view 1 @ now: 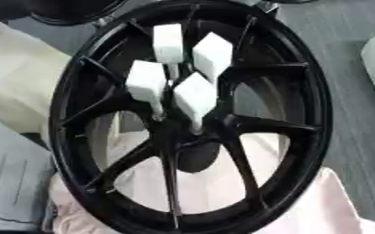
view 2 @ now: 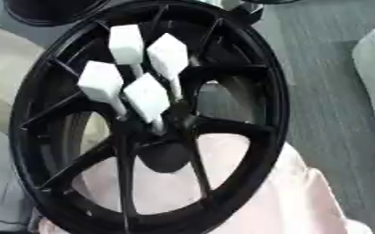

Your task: Pull the pin out of the wheel hub.

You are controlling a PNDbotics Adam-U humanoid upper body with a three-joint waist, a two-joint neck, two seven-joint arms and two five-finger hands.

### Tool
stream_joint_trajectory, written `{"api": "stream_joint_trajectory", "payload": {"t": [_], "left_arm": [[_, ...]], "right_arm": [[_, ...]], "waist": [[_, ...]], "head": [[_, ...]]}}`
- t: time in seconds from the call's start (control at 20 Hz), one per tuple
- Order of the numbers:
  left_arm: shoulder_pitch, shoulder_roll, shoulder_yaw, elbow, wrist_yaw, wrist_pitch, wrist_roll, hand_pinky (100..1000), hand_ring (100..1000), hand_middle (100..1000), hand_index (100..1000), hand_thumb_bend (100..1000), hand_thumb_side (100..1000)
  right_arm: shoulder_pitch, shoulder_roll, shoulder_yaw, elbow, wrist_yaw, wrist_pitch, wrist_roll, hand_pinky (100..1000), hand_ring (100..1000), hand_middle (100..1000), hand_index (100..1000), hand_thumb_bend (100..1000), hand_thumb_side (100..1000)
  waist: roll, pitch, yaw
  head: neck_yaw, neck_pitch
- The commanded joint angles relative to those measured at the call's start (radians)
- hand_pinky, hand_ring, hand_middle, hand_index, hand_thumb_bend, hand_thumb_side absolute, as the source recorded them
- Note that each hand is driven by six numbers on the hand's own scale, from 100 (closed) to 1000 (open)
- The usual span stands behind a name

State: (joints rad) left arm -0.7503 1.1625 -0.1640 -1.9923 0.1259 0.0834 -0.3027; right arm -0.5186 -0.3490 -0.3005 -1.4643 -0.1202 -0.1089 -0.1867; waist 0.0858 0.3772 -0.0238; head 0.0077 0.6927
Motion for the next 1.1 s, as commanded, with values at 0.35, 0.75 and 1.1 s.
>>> {"api": "stream_joint_trajectory", "payload": {"t": [0.35,0.75,1.1], "left_arm": [[-0.090,0.007,-0.140,-0.008,-0.058,0.059,-0.117,528,521,685,812,653,386],[-0.149,-0.040,-0.210,-0.008,-0.105,0.110,-0.184,504,500,645,799,650,325],[-0.190,-0.082,-0.259,-0.008,-0.140,0.140,-0.188,517,518,651,794,625,325]], "right_arm": [[-0.011,-0.025,0.006,-0.025,0.006,0.004,0.002,853,751,642,710,317,532],[-0.010,-0.023,0.008,-0.026,0.008,0.005,0.002,853,751,642,709,315,531],[-0.008,-0.023,0.009,-0.025,0.008,0.005,0.002,853,751,643,709,314,534]], "waist": [[-0.001,-0.020,-0.007],[-0.002,-0.023,-0.005],[-0.004,-0.024,-0.005]], "head": [[0.009,-0.005],[0.008,-0.003],[0.012,-0.003]]}}
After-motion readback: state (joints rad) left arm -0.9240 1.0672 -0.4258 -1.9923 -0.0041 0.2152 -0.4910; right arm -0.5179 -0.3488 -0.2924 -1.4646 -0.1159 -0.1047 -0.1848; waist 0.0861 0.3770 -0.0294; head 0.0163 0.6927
